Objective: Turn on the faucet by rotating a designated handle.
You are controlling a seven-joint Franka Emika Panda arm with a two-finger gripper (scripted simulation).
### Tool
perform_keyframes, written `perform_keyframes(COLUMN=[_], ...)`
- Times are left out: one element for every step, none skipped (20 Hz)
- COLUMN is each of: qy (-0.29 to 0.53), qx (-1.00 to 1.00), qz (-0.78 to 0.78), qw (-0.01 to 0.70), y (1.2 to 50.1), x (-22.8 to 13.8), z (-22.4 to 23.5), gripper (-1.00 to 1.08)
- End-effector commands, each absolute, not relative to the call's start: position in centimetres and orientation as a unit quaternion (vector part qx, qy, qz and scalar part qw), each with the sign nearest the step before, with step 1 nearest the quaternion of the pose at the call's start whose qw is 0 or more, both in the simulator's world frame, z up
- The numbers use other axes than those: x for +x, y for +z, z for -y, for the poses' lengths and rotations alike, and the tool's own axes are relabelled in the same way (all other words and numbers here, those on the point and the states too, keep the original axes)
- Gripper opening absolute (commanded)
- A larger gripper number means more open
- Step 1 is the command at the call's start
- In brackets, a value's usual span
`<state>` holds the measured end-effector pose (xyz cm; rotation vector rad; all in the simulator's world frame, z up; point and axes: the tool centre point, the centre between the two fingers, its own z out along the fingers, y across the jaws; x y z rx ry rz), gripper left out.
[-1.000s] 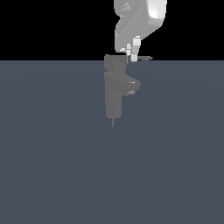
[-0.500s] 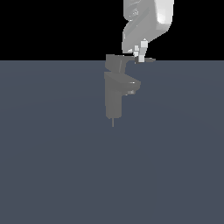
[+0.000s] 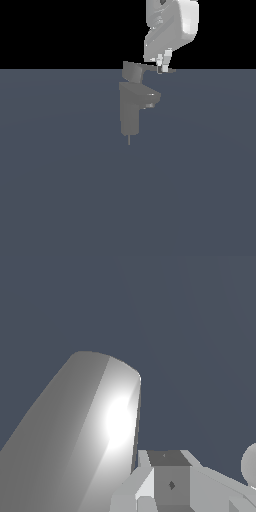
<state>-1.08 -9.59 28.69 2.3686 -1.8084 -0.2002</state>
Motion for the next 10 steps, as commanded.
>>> perform_keyframes(qy=[-0.064,-0.064,-0.064,-0.064,-0.064,-0.064,-0.063,-0.063,-0.063,-0.063], qx=[0.786,0.785,0.785,0.785,0.784,0.784,0.784,0.784,0.783,0.783], qz=[0.611,0.611,0.611,0.612,0.612,0.612,0.613,0.613,0.614,0.614], qw=[0.077,0.077,0.077,0.077,0.077,0.076,0.076,0.076,0.076,0.076], y=[28.6,28.5,28.5,28.5,28.5,28.4,28.4,28.4,28.4,28.3], x=[-0.4,-0.1,0.2,0.4,0.7,0.9,1.2,1.4,1.7,1.9], z=[11.1,11.4,11.6,11.8,12.1,12.3,12.5,12.7,13.0,13.2], gripper=[-1.00,-1.00,-1.00,-1.00,-1.00,-1.00,-1.00,-1.00,-1.00,-1.00])
